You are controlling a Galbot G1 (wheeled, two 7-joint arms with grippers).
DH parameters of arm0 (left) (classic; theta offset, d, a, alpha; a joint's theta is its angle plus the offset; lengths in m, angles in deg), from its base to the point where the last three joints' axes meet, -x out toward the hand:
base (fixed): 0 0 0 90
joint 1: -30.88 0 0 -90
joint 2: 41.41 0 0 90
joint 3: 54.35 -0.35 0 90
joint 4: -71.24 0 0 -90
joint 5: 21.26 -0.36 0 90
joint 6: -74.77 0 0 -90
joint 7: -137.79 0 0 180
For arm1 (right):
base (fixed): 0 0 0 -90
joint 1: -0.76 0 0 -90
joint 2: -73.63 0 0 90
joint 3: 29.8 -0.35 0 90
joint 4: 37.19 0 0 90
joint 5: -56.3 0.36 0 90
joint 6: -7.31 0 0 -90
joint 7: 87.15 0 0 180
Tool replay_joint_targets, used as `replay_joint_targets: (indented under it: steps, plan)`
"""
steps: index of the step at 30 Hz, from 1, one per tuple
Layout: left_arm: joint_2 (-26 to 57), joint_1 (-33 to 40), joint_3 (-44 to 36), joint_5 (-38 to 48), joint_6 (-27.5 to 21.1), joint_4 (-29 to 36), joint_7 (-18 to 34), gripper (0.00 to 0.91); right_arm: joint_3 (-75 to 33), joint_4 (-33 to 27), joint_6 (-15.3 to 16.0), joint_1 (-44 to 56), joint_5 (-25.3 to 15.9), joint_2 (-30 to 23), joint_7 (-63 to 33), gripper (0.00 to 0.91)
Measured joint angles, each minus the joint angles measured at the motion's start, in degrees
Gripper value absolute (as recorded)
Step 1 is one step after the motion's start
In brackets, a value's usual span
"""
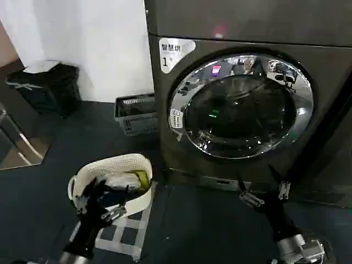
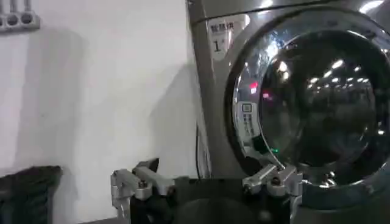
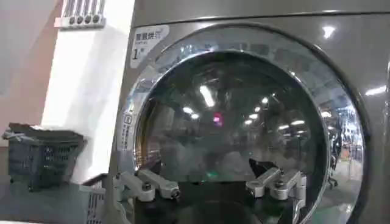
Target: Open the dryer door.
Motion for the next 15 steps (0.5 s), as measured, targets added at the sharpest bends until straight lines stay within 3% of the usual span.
replay_joint_targets:
  steps: [7, 15]
  plan:
    - [0.2, -0.24, -0.47, -0.16, -1.98, 0.15, -0.12, 0.907, 0.71, -3.83, 1.85, -5.61, 6.06, 5.05, 1.75, 0.907]
    - [0.29, -0.3, -0.58, -0.34, -2.93, 0.78, 0.22, 0.907, 4.94, -8.53, 2.24, -12.3, 7.66, 12.65, 1.64, 0.907]
